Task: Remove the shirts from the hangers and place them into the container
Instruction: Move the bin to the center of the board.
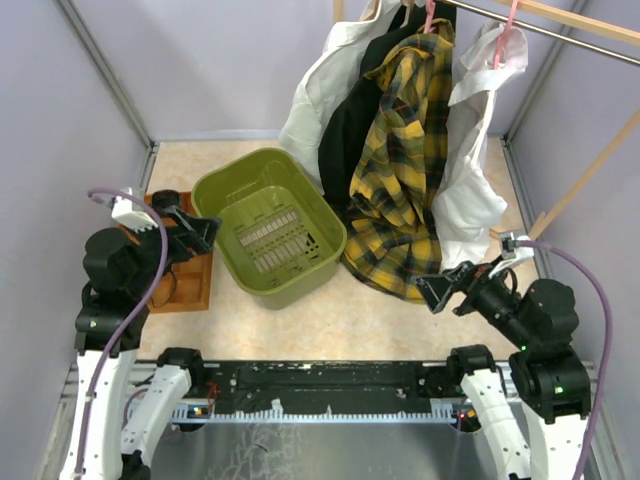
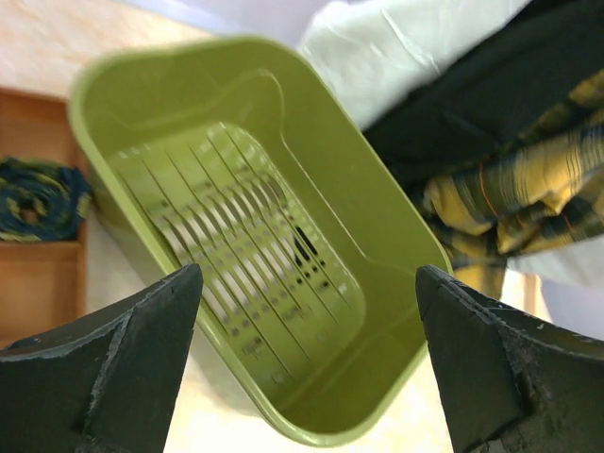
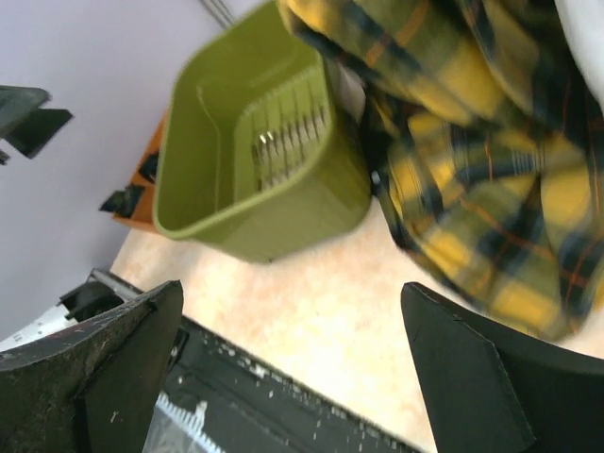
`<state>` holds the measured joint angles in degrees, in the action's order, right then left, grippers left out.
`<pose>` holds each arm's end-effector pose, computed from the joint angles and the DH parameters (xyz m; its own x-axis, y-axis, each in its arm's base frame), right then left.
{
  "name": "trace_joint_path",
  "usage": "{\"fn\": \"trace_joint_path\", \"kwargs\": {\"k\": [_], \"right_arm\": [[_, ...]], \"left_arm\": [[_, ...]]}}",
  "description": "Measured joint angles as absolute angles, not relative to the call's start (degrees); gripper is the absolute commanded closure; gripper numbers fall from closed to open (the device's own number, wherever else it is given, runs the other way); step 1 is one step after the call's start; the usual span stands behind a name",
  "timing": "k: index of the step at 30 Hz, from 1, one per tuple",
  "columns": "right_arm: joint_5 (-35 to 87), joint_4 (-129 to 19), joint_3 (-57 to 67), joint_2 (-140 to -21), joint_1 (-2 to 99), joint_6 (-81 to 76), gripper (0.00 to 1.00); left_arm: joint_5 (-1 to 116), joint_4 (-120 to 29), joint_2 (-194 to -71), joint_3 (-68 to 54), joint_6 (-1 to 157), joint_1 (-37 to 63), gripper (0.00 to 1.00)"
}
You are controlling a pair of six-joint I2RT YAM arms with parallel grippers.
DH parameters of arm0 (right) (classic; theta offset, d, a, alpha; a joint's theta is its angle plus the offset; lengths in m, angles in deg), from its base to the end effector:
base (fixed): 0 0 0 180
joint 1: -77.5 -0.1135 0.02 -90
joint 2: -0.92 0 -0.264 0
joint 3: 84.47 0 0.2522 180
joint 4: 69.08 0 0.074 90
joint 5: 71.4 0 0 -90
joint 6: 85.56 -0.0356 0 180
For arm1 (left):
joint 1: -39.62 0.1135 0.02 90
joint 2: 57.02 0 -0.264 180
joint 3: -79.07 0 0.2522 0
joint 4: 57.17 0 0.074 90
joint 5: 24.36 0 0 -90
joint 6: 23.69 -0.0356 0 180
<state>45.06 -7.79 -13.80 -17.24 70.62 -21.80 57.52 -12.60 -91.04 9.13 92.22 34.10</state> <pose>0.0252 0.0190 0.3797 -0.3766 0.3532 -0.8564 -0.4213 0.7580 0.4980 0.1124 -0.0159 0.3927 -0.2370 -0.4117 -0.8800 0.1453 0.8806 -0.4511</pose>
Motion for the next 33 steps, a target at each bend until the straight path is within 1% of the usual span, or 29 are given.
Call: {"fn": "trace_joint_path", "kwargs": {"k": [6, 11, 16, 20, 24, 29, 33], "right_arm": [[41.1, -0.8, -17.5, -17.2, 71.3, -25.6, 0.01], [36.1, 4.1, -17.0, -19.7, 71.4, -28.8, 0.01], [33.1, 6.1, -17.1, -22.8, 71.7, -28.8, 0.01], [35.5, 6.5, -16.9, -24.7, 71.8, -27.8, 0.01], [39.4, 8.3, -16.9, -26.9, 71.8, -25.1, 0.01], [41.7, 12.3, -16.9, -26.6, 71.8, -22.1, 0.01], [43.4, 13.5, -16.9, -25.6, 72.0, -20.6, 0.01]], "left_arm": [[48.1, -12.5, -93.9, 12.0, 96.7, 34.8, 0.01], [44.2, -11.9, -98.2, 11.9, 98.8, 35.0, 0.01], [41.1, -10.6, -101.3, 12.6, 99.5, 35.2, 0.01], [38.1, -7.8, -102.0, 13.0, 100.0, 35.3, 0.01], [37.0, -6.2, -101.1, 16.3, 100.0, 35.3, 0.01], [36.2, -5.7, -103.5, 17.8, 99.8, 35.1, 0.01], [37.6, -6.5, -106.1, 17.4, 100.1, 32.1, 0.01]]}}
